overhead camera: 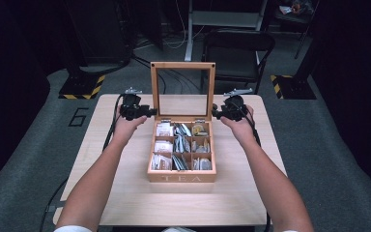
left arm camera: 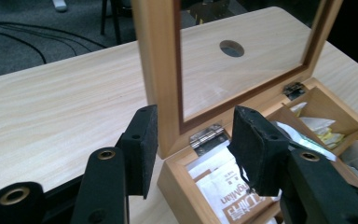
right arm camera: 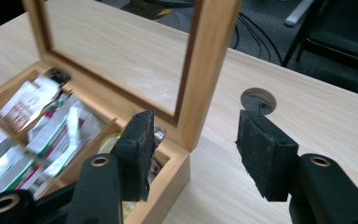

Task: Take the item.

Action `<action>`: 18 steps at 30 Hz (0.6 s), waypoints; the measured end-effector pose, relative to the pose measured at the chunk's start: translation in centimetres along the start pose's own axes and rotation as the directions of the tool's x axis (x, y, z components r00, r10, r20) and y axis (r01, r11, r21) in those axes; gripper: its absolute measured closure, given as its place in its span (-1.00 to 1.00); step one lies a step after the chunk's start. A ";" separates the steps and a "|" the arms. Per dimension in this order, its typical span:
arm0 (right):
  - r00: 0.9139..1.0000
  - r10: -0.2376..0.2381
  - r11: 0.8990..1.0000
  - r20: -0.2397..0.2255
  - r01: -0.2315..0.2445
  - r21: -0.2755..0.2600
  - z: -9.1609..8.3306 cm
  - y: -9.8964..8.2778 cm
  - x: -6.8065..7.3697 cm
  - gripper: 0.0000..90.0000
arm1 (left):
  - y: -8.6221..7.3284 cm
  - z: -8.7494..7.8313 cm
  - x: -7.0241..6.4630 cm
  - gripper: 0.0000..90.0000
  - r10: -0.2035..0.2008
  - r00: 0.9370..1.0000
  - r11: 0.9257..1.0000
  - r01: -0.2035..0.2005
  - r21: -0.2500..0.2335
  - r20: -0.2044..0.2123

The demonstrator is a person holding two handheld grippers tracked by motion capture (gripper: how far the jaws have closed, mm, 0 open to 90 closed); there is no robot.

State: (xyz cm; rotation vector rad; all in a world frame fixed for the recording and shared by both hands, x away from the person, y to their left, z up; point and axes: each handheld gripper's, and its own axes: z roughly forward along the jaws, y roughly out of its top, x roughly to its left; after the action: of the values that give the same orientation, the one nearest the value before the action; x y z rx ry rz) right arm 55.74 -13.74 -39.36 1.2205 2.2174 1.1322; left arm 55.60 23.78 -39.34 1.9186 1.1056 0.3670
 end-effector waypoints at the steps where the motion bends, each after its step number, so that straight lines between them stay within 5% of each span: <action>1: 1.000 -0.019 1.000 -0.001 0.019 -0.004 -0.2 -0.1 0.1 0.02 | 0.0 -0.2 -0.2 0.11 -0.006 1.000 1.000 0.006 -0.001 0.008; 7: 0.994 -0.110 0.994 -0.009 0.110 -0.017 -2.0 -0.4 1.6 0.04 | 0.2 -1.2 -1.2 0.05 0.014 1.000 1.000 -0.014 0.005 0.018; 13: 0.995 -0.093 0.996 -0.029 0.093 -0.007 -3.4 -1.2 3.4 -0.04 | 0.1 -2.7 -2.5 0.08 0.058 0.998 0.998 -0.058 0.002 0.019; 18: 0.990 -0.142 0.990 -0.022 0.142 -0.002 -3.8 -2.2 4.6 -0.07 | -0.7 -3.8 -3.3 0.10 0.088 0.996 0.996 -0.088 0.000 0.024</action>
State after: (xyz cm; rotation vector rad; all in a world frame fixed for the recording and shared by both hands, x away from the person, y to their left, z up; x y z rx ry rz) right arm 49.59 -12.38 -38.53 1.0357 2.2796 1.0947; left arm 50.99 23.28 -37.16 1.9720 1.0080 0.3914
